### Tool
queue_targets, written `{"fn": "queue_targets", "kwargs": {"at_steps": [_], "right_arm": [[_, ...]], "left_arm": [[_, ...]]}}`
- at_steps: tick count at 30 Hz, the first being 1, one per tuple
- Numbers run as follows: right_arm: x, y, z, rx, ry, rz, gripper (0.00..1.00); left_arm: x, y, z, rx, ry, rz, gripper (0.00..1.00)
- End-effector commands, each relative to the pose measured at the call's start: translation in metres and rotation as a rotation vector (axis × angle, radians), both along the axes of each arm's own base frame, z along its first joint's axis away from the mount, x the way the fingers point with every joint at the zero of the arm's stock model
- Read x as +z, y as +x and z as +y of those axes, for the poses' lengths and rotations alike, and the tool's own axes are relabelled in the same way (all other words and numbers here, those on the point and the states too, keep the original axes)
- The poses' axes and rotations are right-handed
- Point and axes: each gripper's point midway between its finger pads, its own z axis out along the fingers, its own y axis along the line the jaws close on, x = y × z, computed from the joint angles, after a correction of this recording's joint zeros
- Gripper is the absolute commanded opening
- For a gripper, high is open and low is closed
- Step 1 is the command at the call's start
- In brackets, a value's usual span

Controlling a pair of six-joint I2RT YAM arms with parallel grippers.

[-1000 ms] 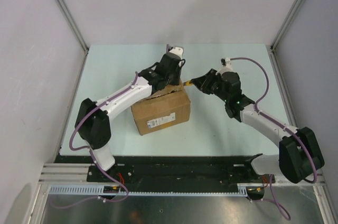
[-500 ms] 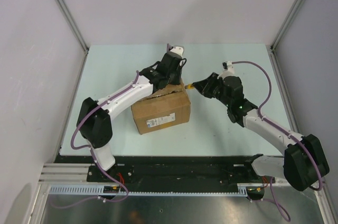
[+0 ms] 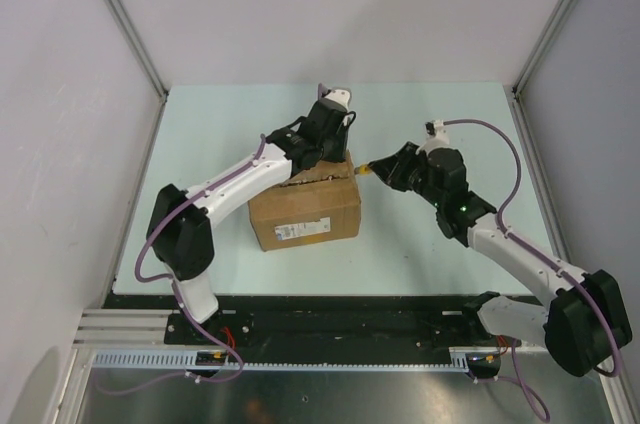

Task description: Unpack the express box

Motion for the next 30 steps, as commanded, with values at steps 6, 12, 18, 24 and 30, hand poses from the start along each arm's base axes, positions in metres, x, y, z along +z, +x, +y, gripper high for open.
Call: {"fn": "queue_targets", "kwargs": {"at_steps": [6,12,18,24,30], "right_arm": [[-0.002,-0.057,0.015,0.197,0.019,0.091,0.0],[0.008,-0.058,0.009,0.176,0.032,0.07,0.0],[0.005,-0.052,-0.006,0.107,0.005,0.07,0.0],[0.014,-0.036,-0.027,0.027,0.018,0.039,0.0],[0.023,-0.009,-0.035,-0.03,0.053,-0.012,0.0]], "left_arm": [[-0.13,-0.063,0.082,0.062,0.4,0.407,0.33],[-0.125,-0.061,0.08,0.056,0.392,0.397,0.32],[-0.109,-0.057,0.071,0.03,0.352,0.369,0.33],[-0.072,-0.049,0.054,-0.018,0.267,0.305,0.38],[-0.005,-0.033,0.031,-0.059,0.156,0.166,0.48]]}}
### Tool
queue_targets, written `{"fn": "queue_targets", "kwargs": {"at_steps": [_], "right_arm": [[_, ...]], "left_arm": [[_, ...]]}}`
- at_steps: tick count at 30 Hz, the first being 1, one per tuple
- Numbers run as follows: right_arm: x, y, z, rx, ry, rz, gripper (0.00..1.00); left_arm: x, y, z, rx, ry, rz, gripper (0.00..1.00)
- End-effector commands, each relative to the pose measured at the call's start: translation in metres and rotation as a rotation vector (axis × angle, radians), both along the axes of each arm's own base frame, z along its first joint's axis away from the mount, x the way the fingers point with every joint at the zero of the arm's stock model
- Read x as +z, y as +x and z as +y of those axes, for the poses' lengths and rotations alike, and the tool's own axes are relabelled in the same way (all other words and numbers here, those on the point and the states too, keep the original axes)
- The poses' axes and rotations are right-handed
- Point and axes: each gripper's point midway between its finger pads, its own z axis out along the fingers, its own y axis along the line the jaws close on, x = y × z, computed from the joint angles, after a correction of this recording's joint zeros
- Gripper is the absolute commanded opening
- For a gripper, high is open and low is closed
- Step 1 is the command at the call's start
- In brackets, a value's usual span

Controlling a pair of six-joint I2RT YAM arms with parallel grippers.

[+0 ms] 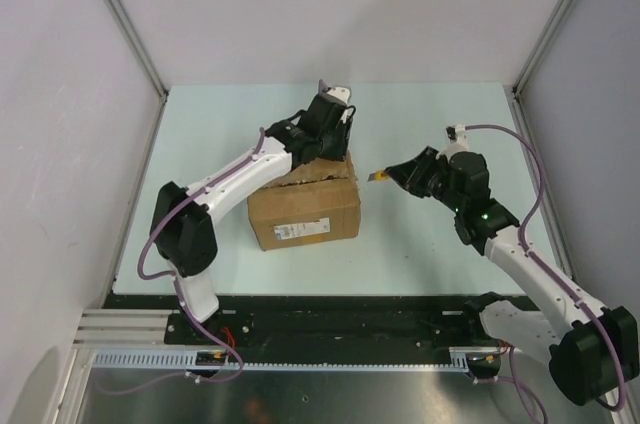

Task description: Unpack the express box

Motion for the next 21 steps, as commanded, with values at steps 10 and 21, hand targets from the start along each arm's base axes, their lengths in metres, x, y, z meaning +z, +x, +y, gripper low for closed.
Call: {"fn": "queue_targets", "kwargs": {"at_steps": [10,21], "right_arm": [[-0.021,0.079,0.022,0.01,0.058,-0.096,0.0],[-0.047,0.155,0.035,-0.061,0.045,-0.152,0.0]], "left_arm": [[0.075,-0.036,0.039,-0.029,0.042,-0.047,0.68],[0.067,-0.155,0.032,-0.317,-0.043,-0.027,0.32]]}}
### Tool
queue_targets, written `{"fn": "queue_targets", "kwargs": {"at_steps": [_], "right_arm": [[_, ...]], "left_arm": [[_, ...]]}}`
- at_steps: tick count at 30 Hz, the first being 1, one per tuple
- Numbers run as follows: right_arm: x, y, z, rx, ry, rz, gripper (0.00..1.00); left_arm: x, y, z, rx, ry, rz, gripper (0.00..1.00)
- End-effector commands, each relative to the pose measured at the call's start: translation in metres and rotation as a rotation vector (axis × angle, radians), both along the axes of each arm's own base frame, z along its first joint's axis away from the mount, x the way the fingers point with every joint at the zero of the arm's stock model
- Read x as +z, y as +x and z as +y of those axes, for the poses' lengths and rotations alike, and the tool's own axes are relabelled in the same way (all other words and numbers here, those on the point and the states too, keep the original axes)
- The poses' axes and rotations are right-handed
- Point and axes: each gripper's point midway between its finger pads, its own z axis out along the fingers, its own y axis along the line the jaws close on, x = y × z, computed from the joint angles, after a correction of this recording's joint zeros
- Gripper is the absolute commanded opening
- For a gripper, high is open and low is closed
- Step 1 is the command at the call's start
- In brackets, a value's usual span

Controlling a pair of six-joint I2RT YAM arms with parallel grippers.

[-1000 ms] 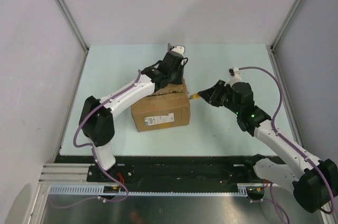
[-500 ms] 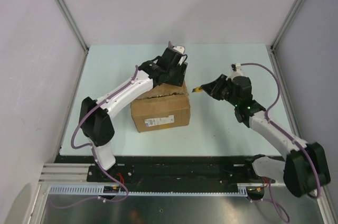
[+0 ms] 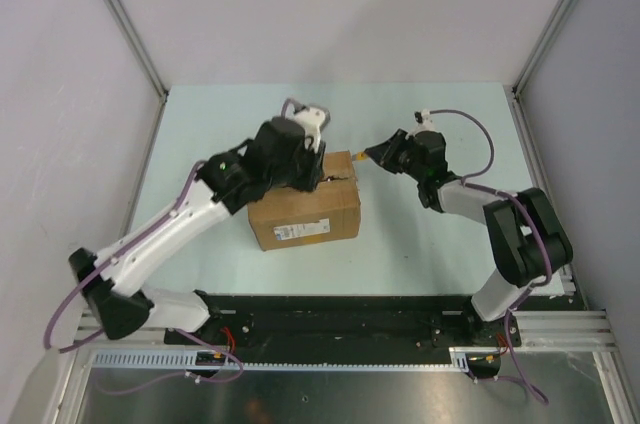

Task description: Unpack the express box

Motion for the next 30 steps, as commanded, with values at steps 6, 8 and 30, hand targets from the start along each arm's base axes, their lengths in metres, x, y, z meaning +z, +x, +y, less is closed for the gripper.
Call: {"fn": "queue_targets", "kwargs": {"at_steps": [6,8,30], "right_arm": [[0.047,0.061,0.023,0.005,0.046,-0.217,0.0],[0.047,0.065,0.036,0.065,0.064,-0.24,0.0],[0.033,0.023,0.072,0.411,0.035,-0.202,0.0]], "left_arm": [[-0.069,-0.1,0.015,-0.09,-0.037,0.147,0.18],[-0.088,-0.104,0.033,-0.018,-0.027,0.159,0.17],[-0.116,-0.023,0.167,0.792,0.031,0.09,0.15]]}}
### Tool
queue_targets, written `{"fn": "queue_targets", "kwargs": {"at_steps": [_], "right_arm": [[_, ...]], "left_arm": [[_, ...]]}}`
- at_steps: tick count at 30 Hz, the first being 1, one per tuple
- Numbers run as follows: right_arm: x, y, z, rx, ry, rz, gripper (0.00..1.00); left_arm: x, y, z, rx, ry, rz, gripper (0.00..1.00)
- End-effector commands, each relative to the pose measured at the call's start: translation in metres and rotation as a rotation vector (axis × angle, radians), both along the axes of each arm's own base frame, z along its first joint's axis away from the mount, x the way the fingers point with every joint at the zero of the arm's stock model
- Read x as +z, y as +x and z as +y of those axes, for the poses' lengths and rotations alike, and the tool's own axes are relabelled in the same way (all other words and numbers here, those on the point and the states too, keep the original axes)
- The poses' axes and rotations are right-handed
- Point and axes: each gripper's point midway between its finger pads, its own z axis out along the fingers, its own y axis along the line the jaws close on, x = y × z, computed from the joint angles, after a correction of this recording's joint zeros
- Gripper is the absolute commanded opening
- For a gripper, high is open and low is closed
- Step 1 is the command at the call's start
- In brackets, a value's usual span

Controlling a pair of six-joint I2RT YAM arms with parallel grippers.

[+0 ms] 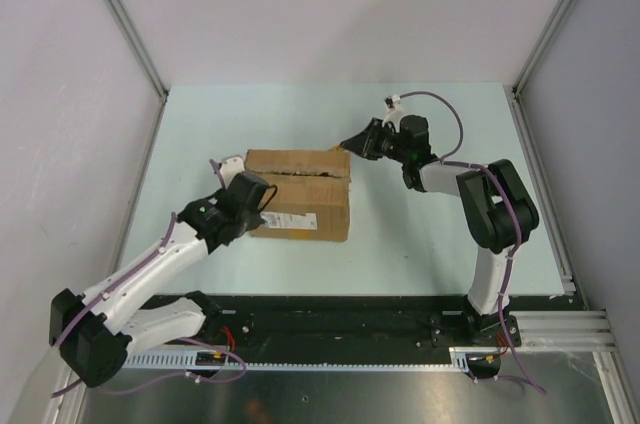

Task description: Unpack the express box

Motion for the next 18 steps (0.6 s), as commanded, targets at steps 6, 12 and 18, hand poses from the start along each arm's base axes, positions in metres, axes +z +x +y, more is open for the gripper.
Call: {"fn": "queue_targets", "kwargs": {"at_steps": [6,12,18], "right_arm": [[0.022,-0.042,0.007,0.084,-0.112,0.001,0.0],[0.028,-0.077,0.008,0.074,-0.21,0.024,0.0],[0.022,-0.114,0.018,0.082,-0.336,0.028,0.0]], "left_arm": [[0.026,0.05,0.001,0.046,0.012,-0.077,0.16],[0.03,0.088,-0.002,0.03,-0.046,-0.098,0.17],[0.041,0.134,-0.013,-0.046,-0.13,-0.148,0.22]]}}
